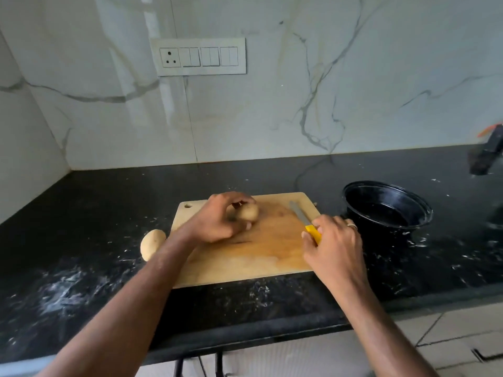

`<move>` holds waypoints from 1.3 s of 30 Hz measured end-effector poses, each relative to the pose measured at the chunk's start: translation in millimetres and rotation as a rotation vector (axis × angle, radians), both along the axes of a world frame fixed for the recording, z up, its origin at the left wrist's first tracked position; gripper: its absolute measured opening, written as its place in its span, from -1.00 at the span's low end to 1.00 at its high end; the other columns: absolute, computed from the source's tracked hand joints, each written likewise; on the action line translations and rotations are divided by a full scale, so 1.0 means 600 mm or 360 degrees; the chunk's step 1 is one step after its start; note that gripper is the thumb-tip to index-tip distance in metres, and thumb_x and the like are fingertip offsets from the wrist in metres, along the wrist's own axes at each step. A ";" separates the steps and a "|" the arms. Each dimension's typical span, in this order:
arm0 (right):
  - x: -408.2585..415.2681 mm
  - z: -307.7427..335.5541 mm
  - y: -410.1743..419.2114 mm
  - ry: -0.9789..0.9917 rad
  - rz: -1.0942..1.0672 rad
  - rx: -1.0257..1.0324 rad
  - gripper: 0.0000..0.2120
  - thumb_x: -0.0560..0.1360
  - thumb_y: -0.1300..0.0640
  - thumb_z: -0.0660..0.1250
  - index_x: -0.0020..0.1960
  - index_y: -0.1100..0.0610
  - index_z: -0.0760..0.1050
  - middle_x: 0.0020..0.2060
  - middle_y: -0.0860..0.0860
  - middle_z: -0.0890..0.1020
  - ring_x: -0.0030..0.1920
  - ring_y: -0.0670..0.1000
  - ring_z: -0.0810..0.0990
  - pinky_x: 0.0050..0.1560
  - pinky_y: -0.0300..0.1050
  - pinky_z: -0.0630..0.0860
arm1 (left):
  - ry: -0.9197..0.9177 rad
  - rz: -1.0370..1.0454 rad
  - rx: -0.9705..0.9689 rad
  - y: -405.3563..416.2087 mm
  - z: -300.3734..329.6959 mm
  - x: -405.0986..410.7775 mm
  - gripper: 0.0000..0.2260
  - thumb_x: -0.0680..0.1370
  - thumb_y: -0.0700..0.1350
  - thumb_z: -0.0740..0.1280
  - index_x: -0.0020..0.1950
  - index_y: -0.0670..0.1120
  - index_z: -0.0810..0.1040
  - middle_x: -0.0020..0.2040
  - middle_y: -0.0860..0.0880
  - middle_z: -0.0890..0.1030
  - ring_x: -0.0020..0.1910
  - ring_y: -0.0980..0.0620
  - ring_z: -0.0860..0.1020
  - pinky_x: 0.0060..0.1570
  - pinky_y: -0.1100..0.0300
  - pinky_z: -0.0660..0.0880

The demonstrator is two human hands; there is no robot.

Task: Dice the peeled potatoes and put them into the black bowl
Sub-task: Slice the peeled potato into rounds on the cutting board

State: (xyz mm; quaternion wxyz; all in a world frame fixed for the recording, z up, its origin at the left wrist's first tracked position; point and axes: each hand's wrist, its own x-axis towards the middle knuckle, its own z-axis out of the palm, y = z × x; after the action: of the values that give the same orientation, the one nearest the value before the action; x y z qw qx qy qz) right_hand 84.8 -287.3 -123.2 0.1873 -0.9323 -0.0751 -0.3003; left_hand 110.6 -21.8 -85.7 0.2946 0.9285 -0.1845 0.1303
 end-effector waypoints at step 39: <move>0.028 0.023 0.081 -0.0144 0.0566 0.0285 -0.70 0.50 0.28 0.39 0.18 0.08 0.46 -0.11 0.02 0.58 -0.16 0.09 0.57 -0.23 -0.07 0.48 | -0.0025 0.0056 -0.0187 -0.013 -0.012 -0.016 -0.61 0.39 -0.07 0.61 0.17 0.00 0.63 0.05 0.15 0.62 0.02 0.25 0.54 -0.03 0.39 0.46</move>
State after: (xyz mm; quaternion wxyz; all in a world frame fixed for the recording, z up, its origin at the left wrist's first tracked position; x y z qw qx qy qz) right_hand 101.6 -238.5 -109.6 0.3161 -0.8695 -0.2199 -0.3095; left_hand 100.9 -29.4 -93.0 0.3447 0.9117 -0.1624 0.1534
